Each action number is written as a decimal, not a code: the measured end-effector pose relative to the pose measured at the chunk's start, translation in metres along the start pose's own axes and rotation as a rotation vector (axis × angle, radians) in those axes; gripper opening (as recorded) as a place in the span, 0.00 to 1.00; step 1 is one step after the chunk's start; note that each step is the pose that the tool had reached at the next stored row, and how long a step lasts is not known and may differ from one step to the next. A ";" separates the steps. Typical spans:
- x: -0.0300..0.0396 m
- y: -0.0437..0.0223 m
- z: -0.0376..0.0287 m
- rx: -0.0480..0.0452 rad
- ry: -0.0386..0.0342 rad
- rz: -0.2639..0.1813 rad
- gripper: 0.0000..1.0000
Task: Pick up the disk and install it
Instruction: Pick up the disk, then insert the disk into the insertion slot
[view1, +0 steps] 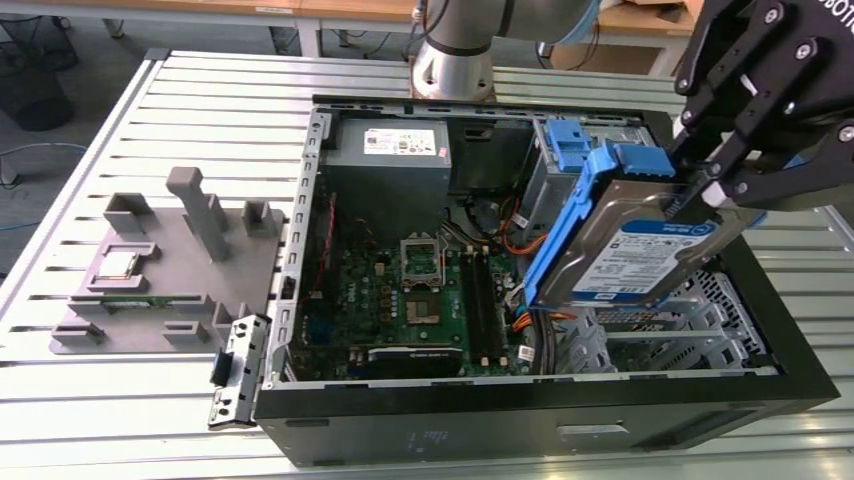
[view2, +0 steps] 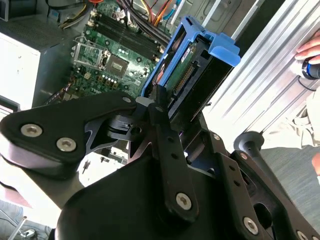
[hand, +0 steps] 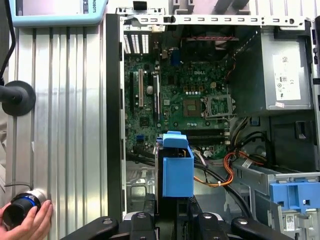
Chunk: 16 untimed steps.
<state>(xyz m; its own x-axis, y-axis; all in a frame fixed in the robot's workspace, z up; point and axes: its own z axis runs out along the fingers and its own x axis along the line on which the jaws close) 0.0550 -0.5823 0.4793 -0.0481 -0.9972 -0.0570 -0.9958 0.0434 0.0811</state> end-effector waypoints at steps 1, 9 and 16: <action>-0.0001 -0.0020 -0.0001 0.0000 0.0000 0.000 0.35; -0.0006 -0.0148 0.0003 0.0000 0.0000 0.000 0.35; -0.0010 -0.0263 0.0024 -0.0001 -0.0009 0.000 0.35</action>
<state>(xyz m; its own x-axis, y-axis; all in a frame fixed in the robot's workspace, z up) 0.0810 -0.5823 0.4748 -0.0481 -0.9972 -0.0579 -0.9958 0.0433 0.0812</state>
